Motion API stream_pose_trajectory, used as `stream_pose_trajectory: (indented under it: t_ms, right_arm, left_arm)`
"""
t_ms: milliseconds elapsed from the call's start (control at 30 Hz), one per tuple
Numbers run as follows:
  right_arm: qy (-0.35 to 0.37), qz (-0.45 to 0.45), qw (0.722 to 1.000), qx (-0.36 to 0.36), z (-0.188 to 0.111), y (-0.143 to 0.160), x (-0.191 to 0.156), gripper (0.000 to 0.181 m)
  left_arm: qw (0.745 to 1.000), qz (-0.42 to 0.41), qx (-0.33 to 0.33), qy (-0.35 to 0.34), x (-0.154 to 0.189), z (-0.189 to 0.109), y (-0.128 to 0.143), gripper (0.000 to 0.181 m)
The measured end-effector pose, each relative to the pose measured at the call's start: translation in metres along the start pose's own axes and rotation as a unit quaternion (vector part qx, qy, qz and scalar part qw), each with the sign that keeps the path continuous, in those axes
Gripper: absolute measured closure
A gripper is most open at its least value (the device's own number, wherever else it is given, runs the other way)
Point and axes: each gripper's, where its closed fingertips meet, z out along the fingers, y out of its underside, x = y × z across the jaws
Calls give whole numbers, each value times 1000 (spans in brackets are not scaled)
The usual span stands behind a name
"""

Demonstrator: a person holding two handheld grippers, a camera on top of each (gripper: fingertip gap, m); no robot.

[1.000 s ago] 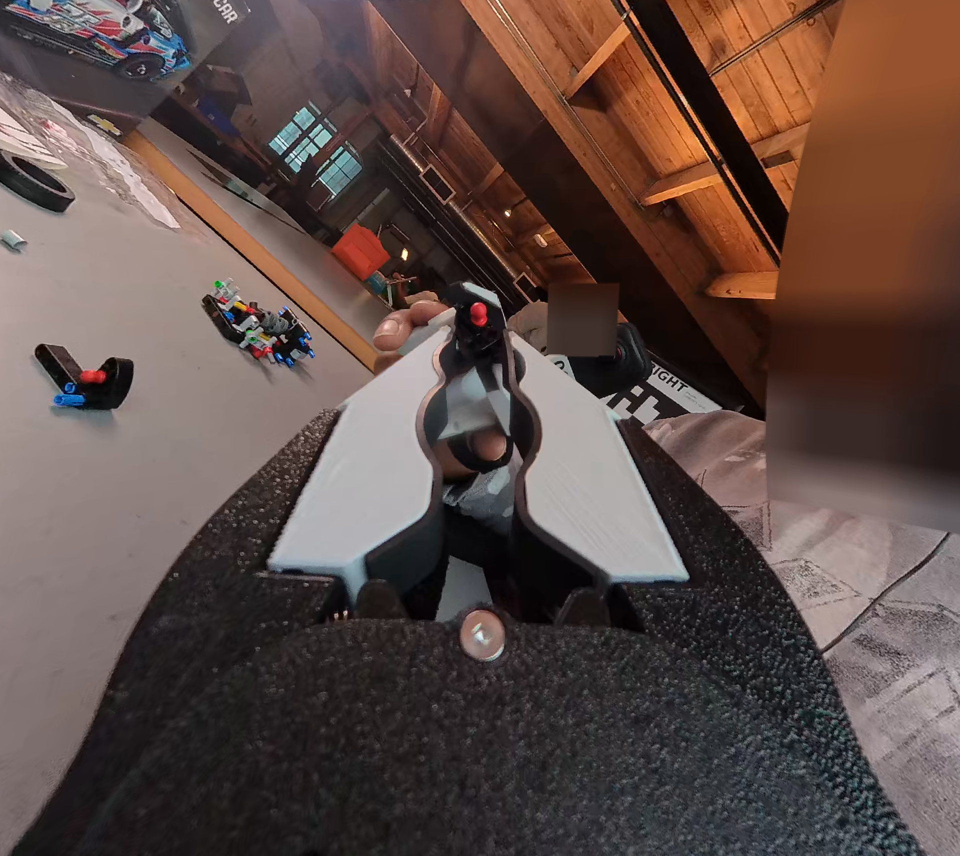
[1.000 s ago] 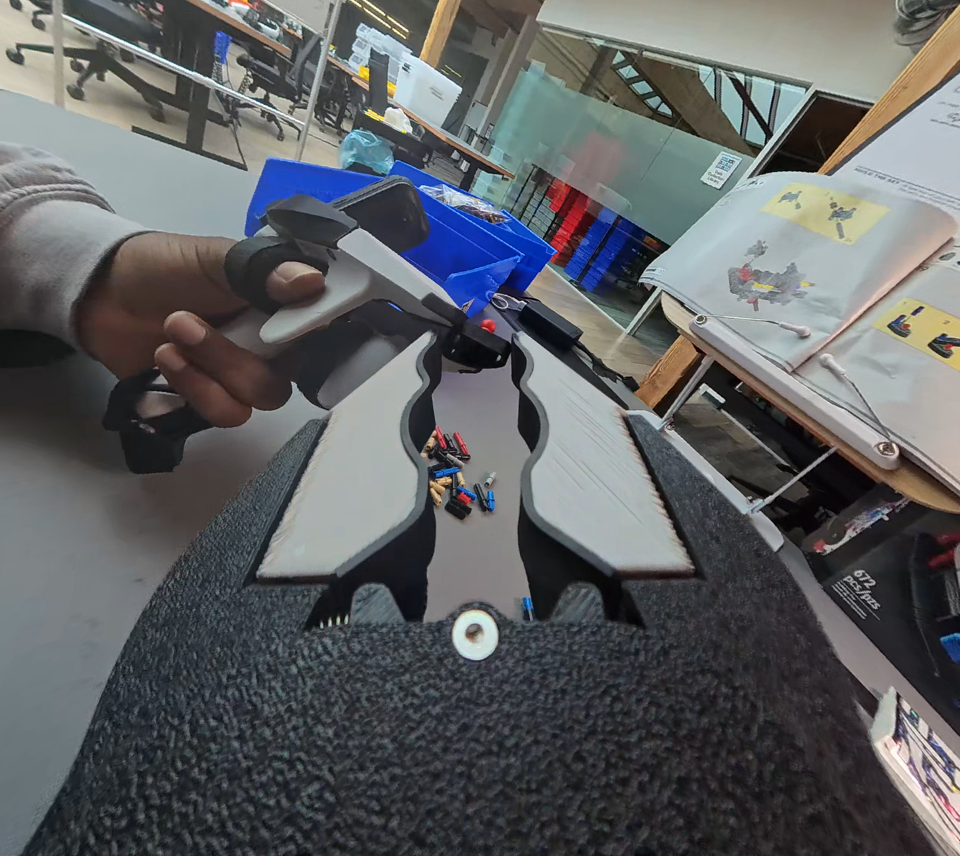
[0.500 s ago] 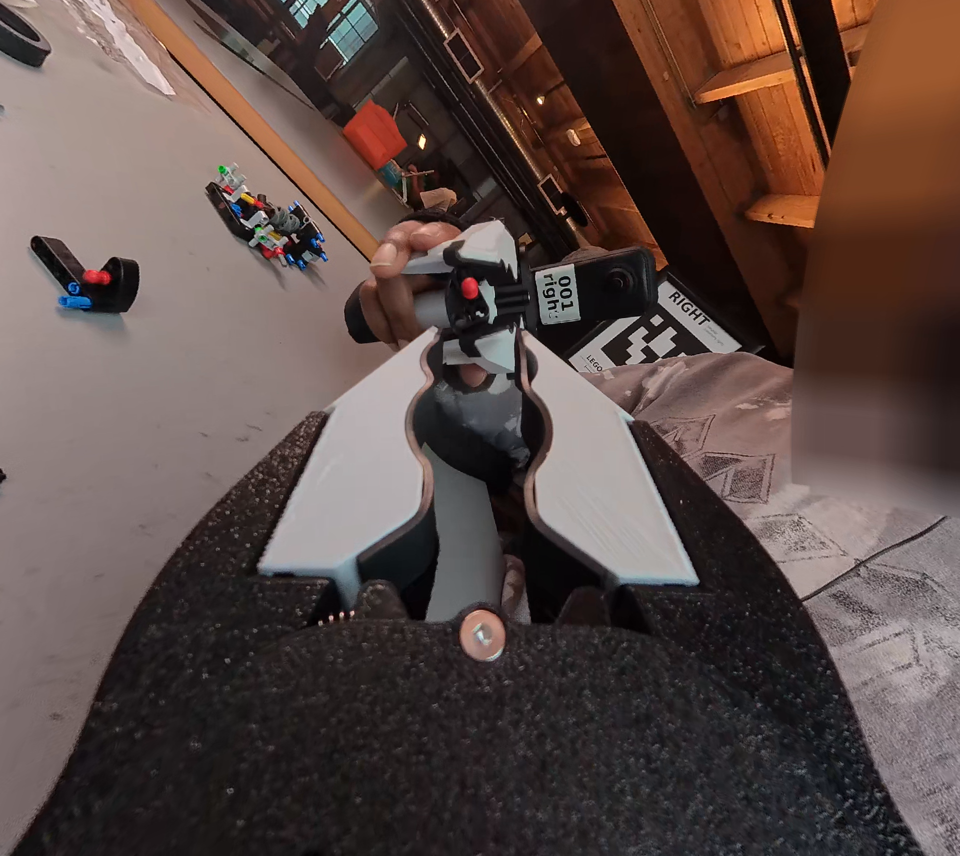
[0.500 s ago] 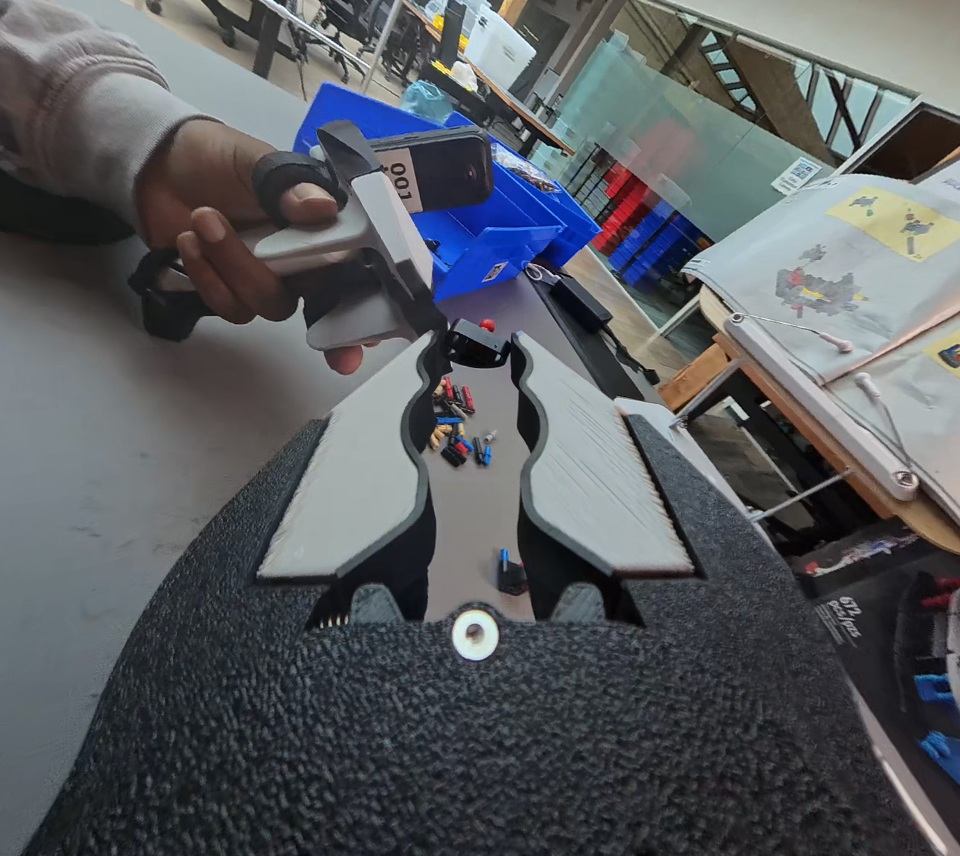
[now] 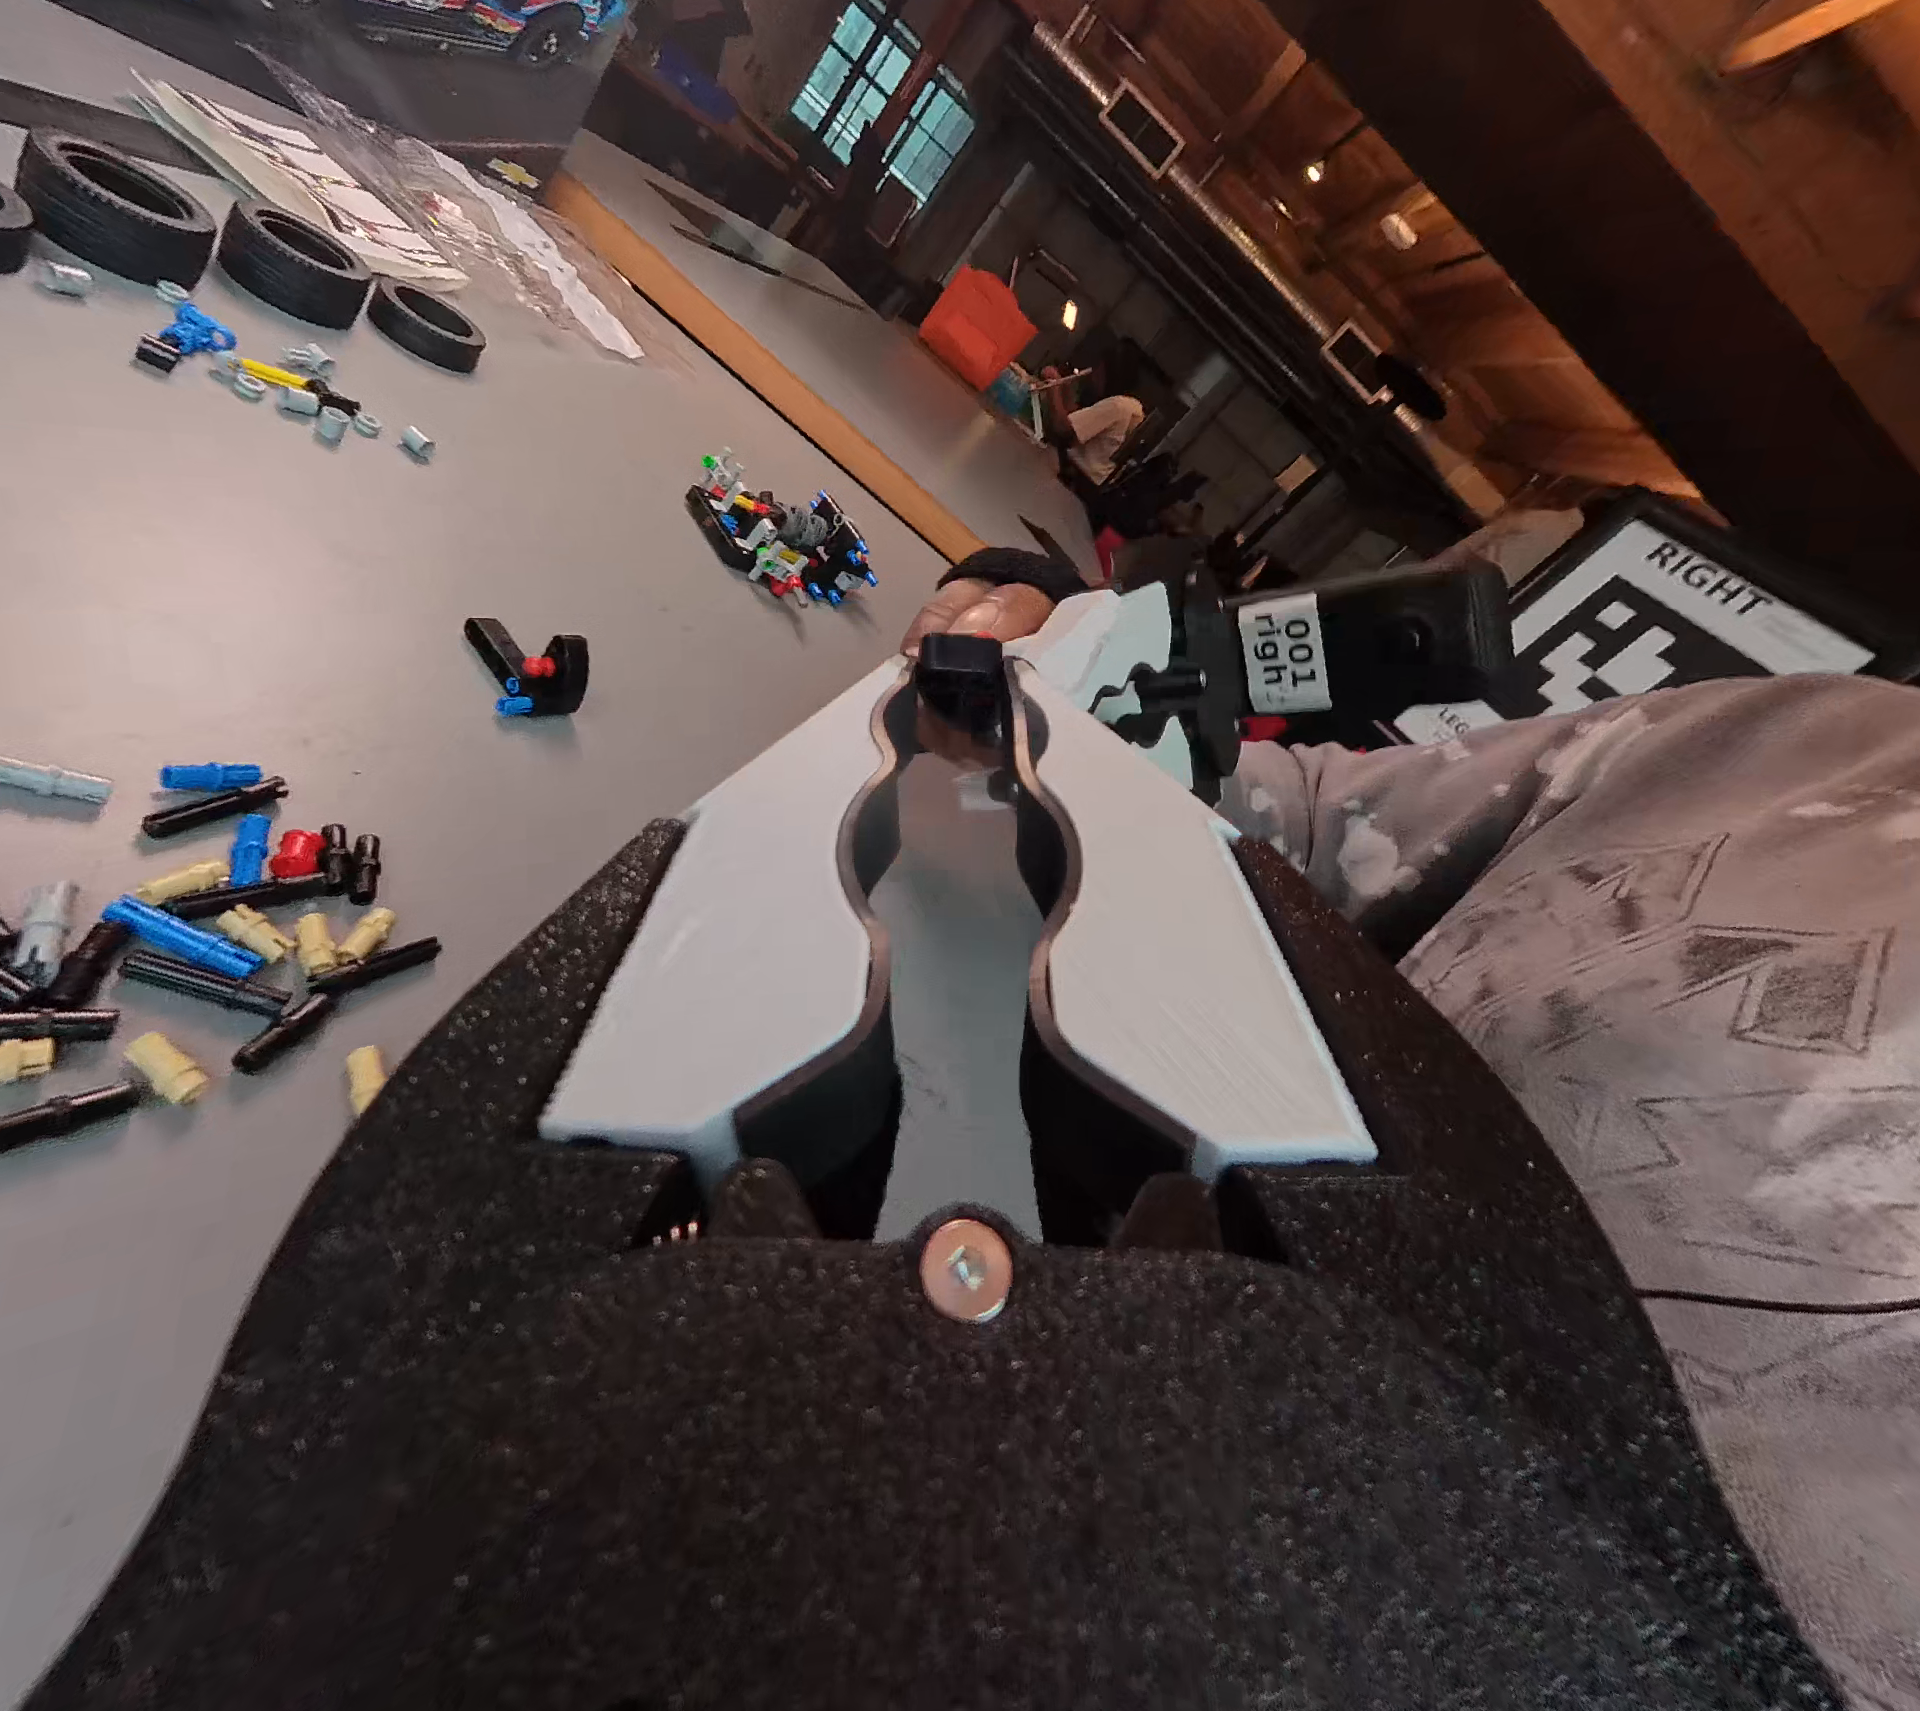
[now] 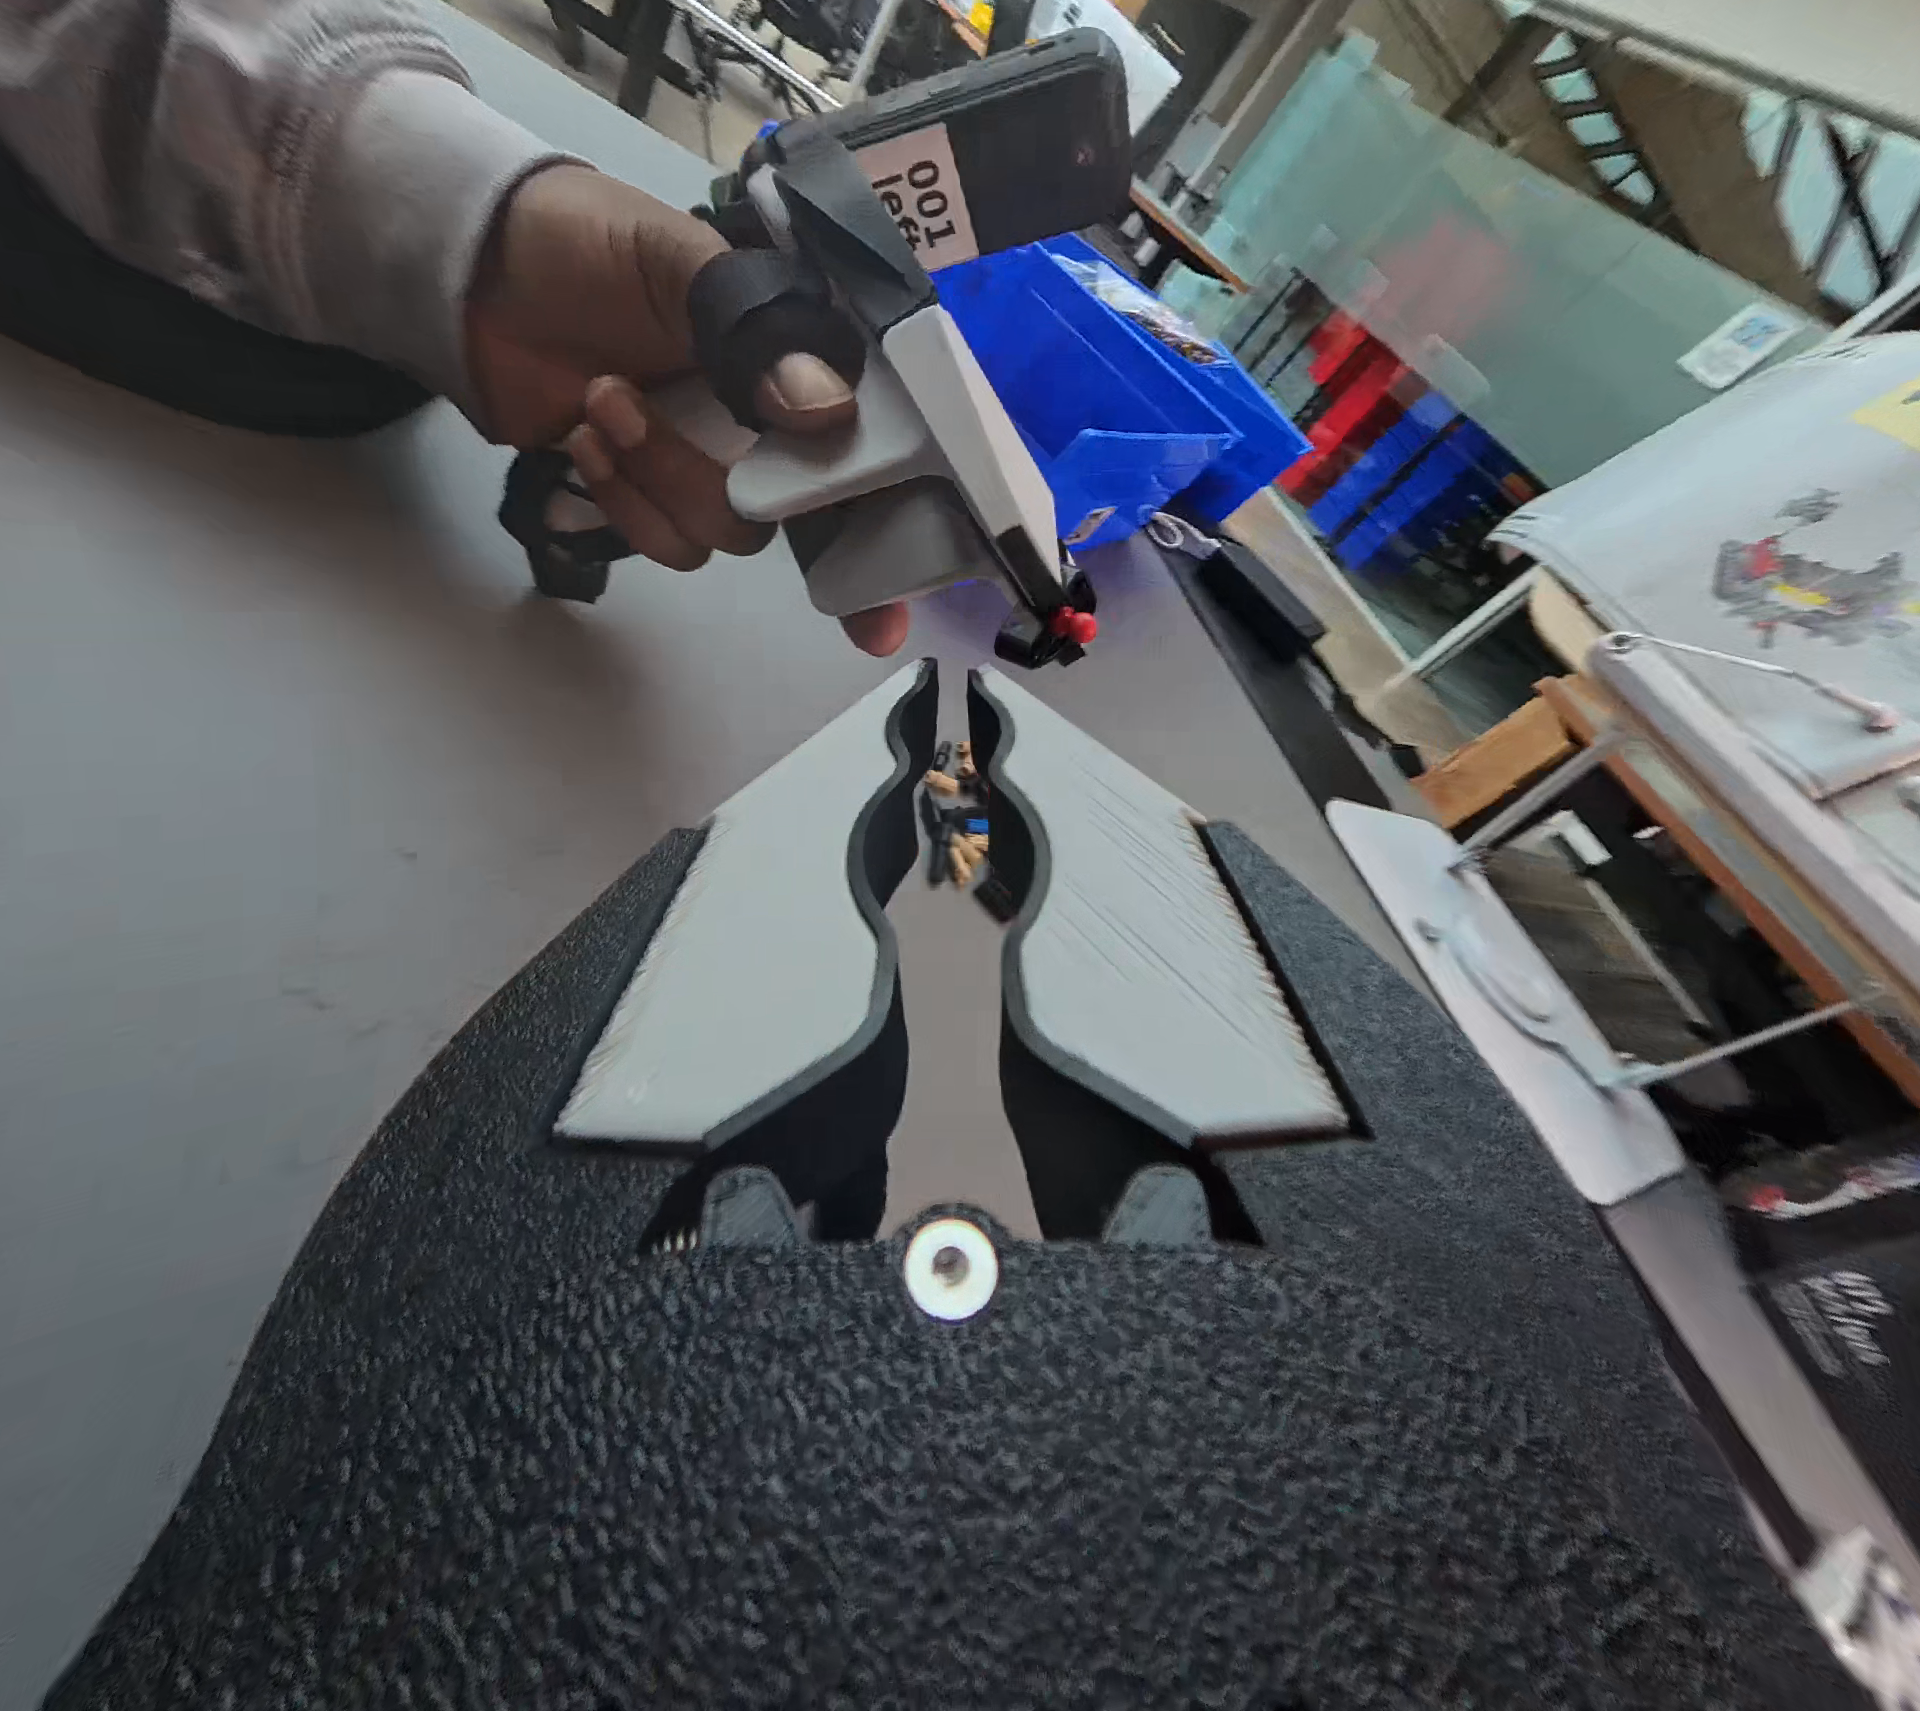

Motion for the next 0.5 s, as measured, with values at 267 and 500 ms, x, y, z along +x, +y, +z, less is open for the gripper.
stream_pose_trajectory:
  t_ms: [267,500]
  right_arm:
    - [-95,137,986,17,-15,-9,7,171]
    - [-159,120,980,10,-20,-12,-16,174]
  left_arm:
    - [989,126,-74,-7,15,3,16,166]
    - [978,167,-124,22,32,7,35,166]
